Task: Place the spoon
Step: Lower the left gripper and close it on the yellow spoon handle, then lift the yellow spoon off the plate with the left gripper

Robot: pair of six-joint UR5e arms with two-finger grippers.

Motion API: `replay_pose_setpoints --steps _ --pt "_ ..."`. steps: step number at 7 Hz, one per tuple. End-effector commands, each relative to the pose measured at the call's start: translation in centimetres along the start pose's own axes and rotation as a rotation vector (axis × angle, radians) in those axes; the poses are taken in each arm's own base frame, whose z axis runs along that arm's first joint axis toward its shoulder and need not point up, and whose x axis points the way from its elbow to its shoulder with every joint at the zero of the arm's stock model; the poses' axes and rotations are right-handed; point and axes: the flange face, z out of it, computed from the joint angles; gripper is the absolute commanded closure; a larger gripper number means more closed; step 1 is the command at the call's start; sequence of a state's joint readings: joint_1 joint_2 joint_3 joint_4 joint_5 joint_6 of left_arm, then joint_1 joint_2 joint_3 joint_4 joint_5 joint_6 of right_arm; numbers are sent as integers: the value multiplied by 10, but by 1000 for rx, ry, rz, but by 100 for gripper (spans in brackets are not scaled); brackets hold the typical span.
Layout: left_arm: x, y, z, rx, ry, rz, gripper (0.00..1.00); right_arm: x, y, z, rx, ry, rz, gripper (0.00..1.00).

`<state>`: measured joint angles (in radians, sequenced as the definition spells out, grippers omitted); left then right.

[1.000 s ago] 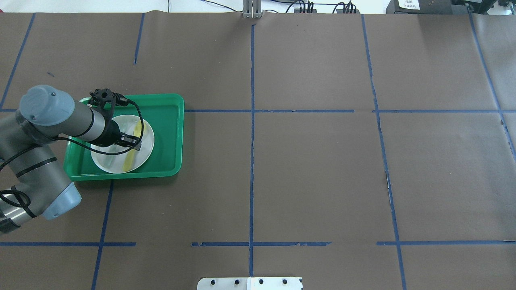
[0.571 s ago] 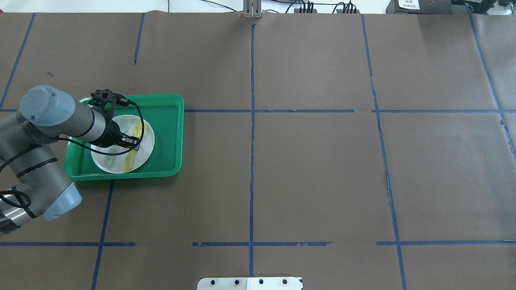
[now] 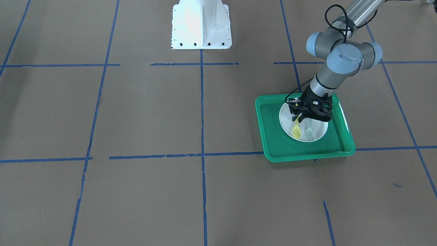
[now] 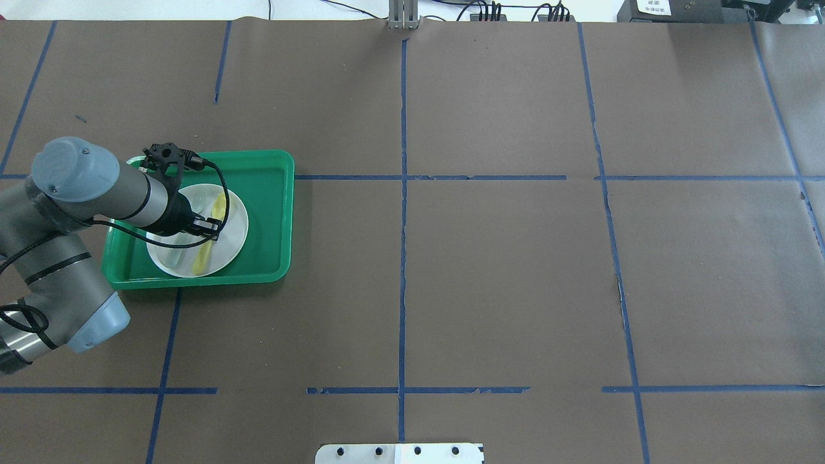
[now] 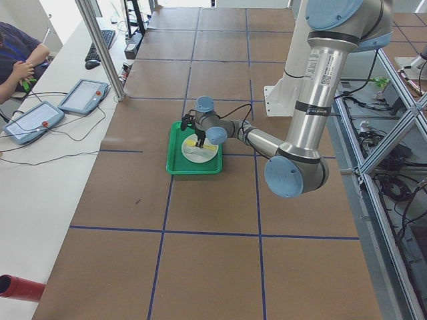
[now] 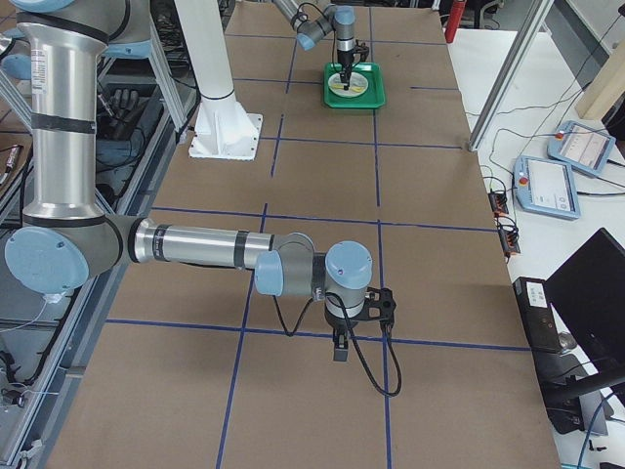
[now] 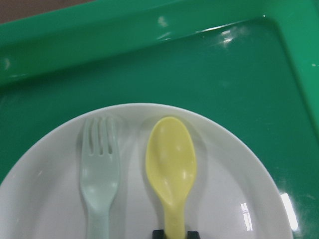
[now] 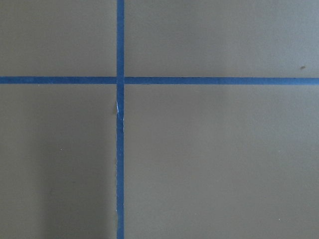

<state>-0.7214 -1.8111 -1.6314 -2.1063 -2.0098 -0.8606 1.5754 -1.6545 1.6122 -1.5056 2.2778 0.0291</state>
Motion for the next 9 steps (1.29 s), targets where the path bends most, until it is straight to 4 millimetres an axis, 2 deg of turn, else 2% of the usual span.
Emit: replay_pose_setpoints --steps 1,3,4,5,6,8,9 --pt "-6 -1 -8 8 1 -18 92 0 0 0 0 0 0 0" --pt "-32 -33 -46 59 -49 -132 92 0 0 0 0 0 0 0" --pt "-15 -46 -60 48 -71 -190 92 0 0 0 0 0 0 0" --pt "9 -64 -65 39 -79 -237 91 0 0 0 0 0 0 0" --pt "33 -76 -63 41 -64 -277 91 0 -1 0 1 0 -1 0" --pt "75 -58 -34 -10 -45 -301 91 0 0 0 0 0 0 0" --pt "86 -64 -23 -4 -58 -299 90 0 0 0 0 0 0 0"
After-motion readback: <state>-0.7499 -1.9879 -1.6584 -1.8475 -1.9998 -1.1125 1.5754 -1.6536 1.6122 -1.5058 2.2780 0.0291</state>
